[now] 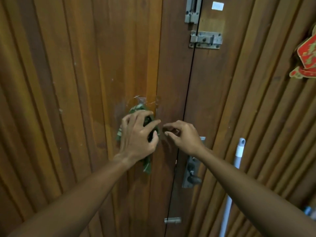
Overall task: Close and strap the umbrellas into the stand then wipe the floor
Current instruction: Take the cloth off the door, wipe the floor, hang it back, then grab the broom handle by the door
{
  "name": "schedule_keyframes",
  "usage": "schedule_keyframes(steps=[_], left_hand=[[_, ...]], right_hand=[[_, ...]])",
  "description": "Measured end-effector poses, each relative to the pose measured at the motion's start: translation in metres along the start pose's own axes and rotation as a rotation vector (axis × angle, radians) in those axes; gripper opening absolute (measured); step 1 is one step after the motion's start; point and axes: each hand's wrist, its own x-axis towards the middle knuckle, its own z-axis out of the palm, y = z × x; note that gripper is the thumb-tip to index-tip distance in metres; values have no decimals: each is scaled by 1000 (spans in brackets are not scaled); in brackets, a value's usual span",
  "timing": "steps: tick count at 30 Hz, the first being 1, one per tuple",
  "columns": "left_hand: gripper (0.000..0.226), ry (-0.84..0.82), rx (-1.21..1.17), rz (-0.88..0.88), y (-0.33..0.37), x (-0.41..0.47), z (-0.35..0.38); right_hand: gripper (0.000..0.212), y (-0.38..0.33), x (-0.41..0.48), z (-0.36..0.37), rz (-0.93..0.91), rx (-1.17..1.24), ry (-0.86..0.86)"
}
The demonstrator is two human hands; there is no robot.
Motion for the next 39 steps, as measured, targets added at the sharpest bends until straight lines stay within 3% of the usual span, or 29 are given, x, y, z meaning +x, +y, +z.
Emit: schedule_keyframes(steps=[5,8,13,17,20,24,25,26,29,31,33,35,39], left_hand=[[26,-220,-218,126,72,-7,48],[25,-476,-345,17,127,-11,82],[22,-834,-502,-305,210,-21,157],[35,-874,-601,-626,250,-52,220],[40,-967,-826,-763,270,-69,252],[42,-800,-994,-897,282,-83,262],[30,-789,-1050,-943,288,-83,261],[13,-784,-1077,-942,291,-83,261],[15,-869,-1132,-846,313,-78,253],[29,-917,-1120,-760,333,-78,244],[30,-925,-1141,-719,357,-78,234],[12,-911,-1181,-647,386,-78,221],[12,-866,-1330,-532,448,-72,185]], right_hand=[[12,74,-45,-26,201,18,137],[3,120,-71,-50,358,85,199],[23,193,-119,-87,619,90,227],[29,239,-147,-86,780,86,62],[15,260,-159,-72,732,165,-90],[13,270,-172,-83,616,244,-129],[8,270,-176,-92,598,262,-137],[5,269,-181,-100,581,274,-164],[12,265,-201,-125,540,311,-250],[14,261,-220,-144,545,321,-237],[17,255,-241,-169,530,338,-188],[15,246,-264,-197,518,327,-108],[10,220,-322,-258,525,242,94]])
